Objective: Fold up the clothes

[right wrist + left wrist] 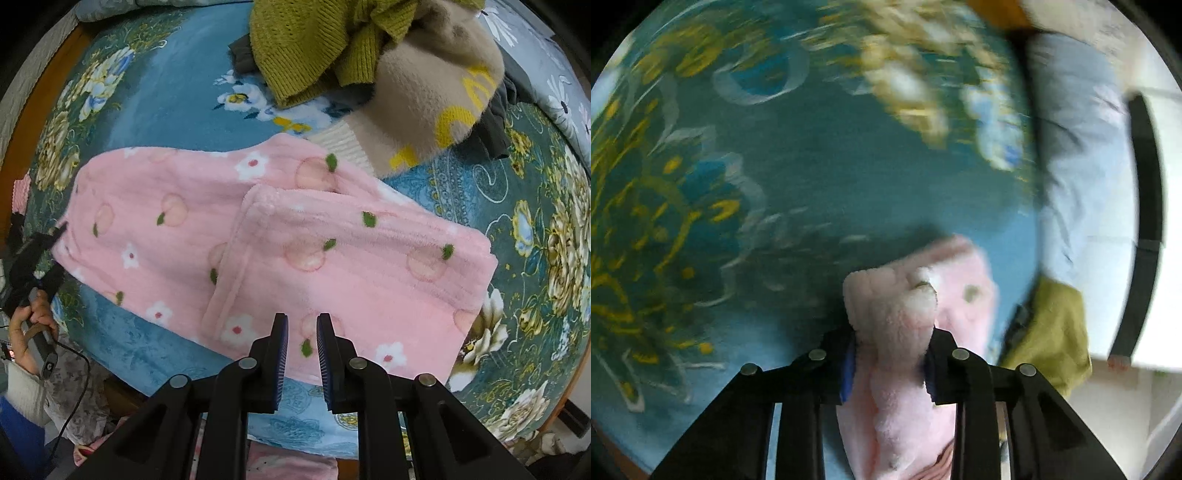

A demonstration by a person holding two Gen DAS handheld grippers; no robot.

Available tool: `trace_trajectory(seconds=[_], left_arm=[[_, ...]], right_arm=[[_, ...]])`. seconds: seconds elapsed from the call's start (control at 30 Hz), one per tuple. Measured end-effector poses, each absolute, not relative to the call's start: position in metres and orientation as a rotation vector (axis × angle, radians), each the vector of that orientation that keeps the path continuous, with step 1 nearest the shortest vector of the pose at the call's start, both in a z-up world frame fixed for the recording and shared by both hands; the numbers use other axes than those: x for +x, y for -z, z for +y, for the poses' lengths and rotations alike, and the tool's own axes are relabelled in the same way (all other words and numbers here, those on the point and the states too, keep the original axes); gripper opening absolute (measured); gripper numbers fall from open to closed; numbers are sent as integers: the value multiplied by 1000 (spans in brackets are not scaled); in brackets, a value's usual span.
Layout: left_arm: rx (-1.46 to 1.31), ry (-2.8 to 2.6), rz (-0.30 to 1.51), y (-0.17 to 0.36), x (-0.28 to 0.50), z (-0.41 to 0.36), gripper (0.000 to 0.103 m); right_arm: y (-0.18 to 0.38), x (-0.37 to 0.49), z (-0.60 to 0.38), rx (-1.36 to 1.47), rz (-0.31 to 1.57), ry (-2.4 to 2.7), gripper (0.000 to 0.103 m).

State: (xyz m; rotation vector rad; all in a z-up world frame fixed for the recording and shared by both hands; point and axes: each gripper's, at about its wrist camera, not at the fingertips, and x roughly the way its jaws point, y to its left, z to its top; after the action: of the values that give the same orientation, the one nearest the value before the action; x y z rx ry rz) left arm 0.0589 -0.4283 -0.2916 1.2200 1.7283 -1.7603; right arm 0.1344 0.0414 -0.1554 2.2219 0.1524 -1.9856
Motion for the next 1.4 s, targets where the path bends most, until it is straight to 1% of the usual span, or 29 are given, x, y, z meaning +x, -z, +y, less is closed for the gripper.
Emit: trace_trajectory(seconds=[0.03, 0.13, 0.17, 0.27, 0.33, 0.43, 0.5, 0.57, 0.7, 0.77, 0.83, 0.93, 1.0, 1.2, 1.4], left_arm=[[1221, 1733, 1736, 293, 60, -429, 30], [1301, 1793, 1589, 267, 39, -424, 30], [1336, 1837, 1511, 252, 28, -420, 30], [1362, 1974, 1357, 210, -9, -407, 29], [1349, 2111, 1252, 168, -30, -383, 28], [1359, 2332, 1053, 110, -43, -335, 28], [1365, 2512, 874, 69, -57, -292, 28], [1368, 2647, 738, 43, -71, -253, 28], [1347, 2858, 531, 7, -80, -176, 28], [1339, 2954, 459, -6, -79, -140, 28], [1358, 3029, 370, -12, -79, -104, 28], [1478, 3092, 293, -6, -75, -47, 28], [1587, 3108, 211, 7, -68, -10, 28], [1903, 3014, -34, 73, -49, 79, 28], [2143, 2862, -142, 121, -32, 139, 28]], right_arm=[[155, 135, 43, 2217, 145, 1988, 18], [153, 134, 48, 2201, 109, 2001, 18], [152, 134, 50, 2196, 94, 2006, 18], [149, 136, 58, 2180, 37, 2022, 18], [148, 139, 67, 2170, -13, 2035, 18], [147, 145, 87, 2165, -120, 2060, 18], [148, 153, 105, 2171, -199, 2083, 18], [149, 160, 123, 2177, -280, 2105, 18], [151, 175, 159, 2183, -426, 2148, 18], [153, 187, 185, 2186, -523, 2182, 18], [156, 197, 210, 2190, -609, 2212, 18], [161, 209, 240, 2194, -717, 2244, 18], [166, 218, 261, 2195, -797, 2261, 18], [181, 236, 306, 2182, -954, 2273, 19], [189, 248, 331, 2162, -1067, 2286, 19]])
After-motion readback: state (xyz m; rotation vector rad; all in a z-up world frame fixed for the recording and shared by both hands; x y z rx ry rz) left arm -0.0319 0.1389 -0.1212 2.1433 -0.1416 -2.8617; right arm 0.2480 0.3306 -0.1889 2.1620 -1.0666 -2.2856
